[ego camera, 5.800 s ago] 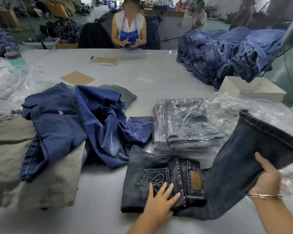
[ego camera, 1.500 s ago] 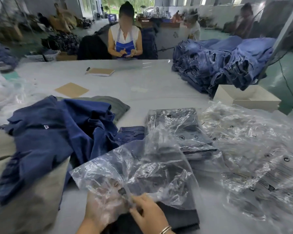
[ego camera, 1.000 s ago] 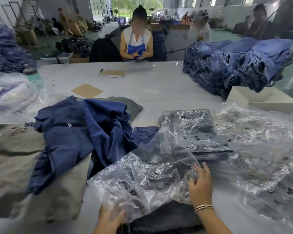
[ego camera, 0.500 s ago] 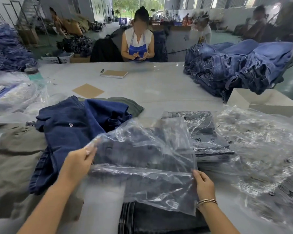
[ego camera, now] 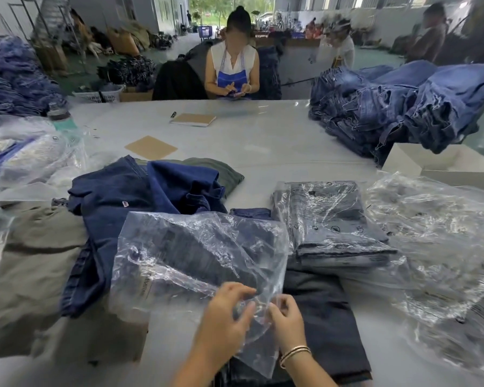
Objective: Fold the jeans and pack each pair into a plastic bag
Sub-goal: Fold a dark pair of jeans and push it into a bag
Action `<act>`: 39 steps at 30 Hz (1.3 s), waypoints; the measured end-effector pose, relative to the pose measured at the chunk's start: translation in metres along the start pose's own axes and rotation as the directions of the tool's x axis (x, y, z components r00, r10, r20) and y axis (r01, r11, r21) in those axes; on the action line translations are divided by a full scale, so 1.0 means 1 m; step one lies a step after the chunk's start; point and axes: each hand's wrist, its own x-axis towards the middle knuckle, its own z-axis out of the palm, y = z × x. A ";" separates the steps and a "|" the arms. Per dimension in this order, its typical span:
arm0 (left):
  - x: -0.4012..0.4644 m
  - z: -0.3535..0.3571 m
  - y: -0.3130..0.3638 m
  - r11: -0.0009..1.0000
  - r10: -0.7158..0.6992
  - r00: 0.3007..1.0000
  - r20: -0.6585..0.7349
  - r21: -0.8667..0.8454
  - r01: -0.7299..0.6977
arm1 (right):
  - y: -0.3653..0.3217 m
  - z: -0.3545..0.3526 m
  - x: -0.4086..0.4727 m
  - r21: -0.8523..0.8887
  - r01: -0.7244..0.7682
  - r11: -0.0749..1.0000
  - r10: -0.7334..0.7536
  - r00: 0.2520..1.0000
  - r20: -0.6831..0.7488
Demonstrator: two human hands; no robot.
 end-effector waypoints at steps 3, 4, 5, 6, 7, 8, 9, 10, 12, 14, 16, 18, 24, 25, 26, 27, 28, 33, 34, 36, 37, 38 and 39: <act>0.001 0.041 -0.018 0.929 -0.359 0.926 0.113 -0.051 0.366 | -0.004 0.003 -0.009 0.008 0.110 0.994 -0.108 0.959 0.263; 0.002 0.046 -0.024 0.901 -0.418 0.902 0.107 -0.078 0.427 | -0.005 0.002 -0.010 0.014 0.104 0.995 -0.101 0.921 0.376; 0.003 0.048 -0.027 0.876 -0.464 0.878 0.113 -0.087 0.474 | -0.006 -0.002 -0.008 0.000 0.092 0.996 -0.082 0.885 0.459; 0.004 0.050 -0.030 0.857 -0.502 0.857 0.116 -0.065 0.511 | -0.006 -0.009 -0.006 -0.027 0.096 0.995 -0.071 0.873 0.482; 0.004 0.051 -0.034 0.846 -0.529 0.844 0.093 -0.018 0.533 | -0.007 -0.018 -0.002 -0.059 0.122 0.991 -0.085 0.896 0.436; 0.005 0.052 -0.038 0.836 -0.548 0.835 0.046 0.031 0.547 | -0.008 -0.029 0.003 -0.104 0.162 0.981 -0.121 0.939 0.323; 0.005 0.051 -0.040 0.823 -0.566 0.824 -0.007 0.053 0.565 | -0.007 -0.042 0.010 -0.181 0.190 0.965 -0.162 0.974 0.160; 0.006 0.049 -0.042 0.813 -0.578 0.815 -0.046 0.045 0.580 | -0.005 -0.057 0.018 -0.274 0.180 0.945 -0.189 0.982 -0.008; 0.009 0.045 -0.045 0.811 -0.581 0.809 -0.085 0.015 0.585 | 0.003 -0.090 0.036 -0.461 0.024 0.887 -0.157 0.955 -0.251; 0.011 0.043 -0.049 0.816 -0.575 0.815 -0.076 0.014 0.577 | 0.015 -0.121 0.048 -0.574 -0.239 0.783 0.008 0.927 -0.376; 0.013 0.044 -0.052 0.823 -0.565 0.823 -0.055 0.022 0.567 | 0.025 -0.140 0.053 -0.619 -0.384 0.685 0.166 0.909 -0.381; 0.016 0.048 -0.052 0.822 -0.564 0.825 -0.043 0.075 0.565 | 0.027 -0.145 0.057 -0.573 -0.383 0.725 0.261 0.922 -0.286; 0.023 0.053 -0.052 0.774 -0.474 0.876 -0.089 0.431 0.463 | -0.010 -0.142 0.061 -0.481 -0.277 0.832 0.288 0.956 -0.053; 0.023 0.054 -0.053 0.818 -0.455 0.888 -0.062 0.364 0.445 | -0.019 -0.140 0.057 -0.415 -0.235 0.879 0.260 0.966 0.004; 0.022 0.055 -0.054 0.858 -0.459 0.888 -0.024 0.245 0.451 | -0.028 -0.136 0.052 -0.330 -0.199 0.923 0.233 0.970 0.067; 0.022 0.056 -0.055 0.874 -0.478 0.878 0.017 0.104 0.474 | -0.033 -0.132 0.046 -0.246 -0.184 0.952 0.221 0.966 0.131; 0.021 0.057 -0.055 0.866 -0.498 0.865 0.052 -0.008 0.500 | -0.036 -0.125 0.037 -0.168 -0.201 0.965 0.234 0.950 0.209; 0.024 0.059 -0.054 0.818 -0.560 0.825 0.075 -0.106 0.565 | -0.012 -0.086 0.007 -0.181 -0.030 0.983 0.084 0.950 0.300; 0.026 0.059 -0.051 0.816 -0.564 0.821 0.085 -0.097 0.570 | -0.003 -0.075 0.003 -0.199 0.038 0.979 0.005 0.978 0.210; 0.029 0.058 -0.047 0.821 -0.565 0.821 0.080 -0.044 0.569 | 0.005 -0.052 -0.006 -0.179 0.044 0.983 -0.040 0.999 0.027; 0.030 0.058 -0.047 0.826 -0.561 0.826 0.061 -0.019 0.563 | 0.008 -0.043 -0.009 -0.154 0.024 0.988 -0.027 0.999 -0.019; 0.031 0.057 -0.048 0.830 -0.557 0.829 0.039 -0.015 0.558 | 0.011 -0.035 -0.009 -0.129 0.013 0.992 -0.018 0.999 -0.036; 0.030 0.055 -0.048 0.829 -0.558 0.829 0.024 -0.031 0.559 | 0.013 -0.030 -0.009 -0.142 0.017 0.990 -0.023 0.999 -0.041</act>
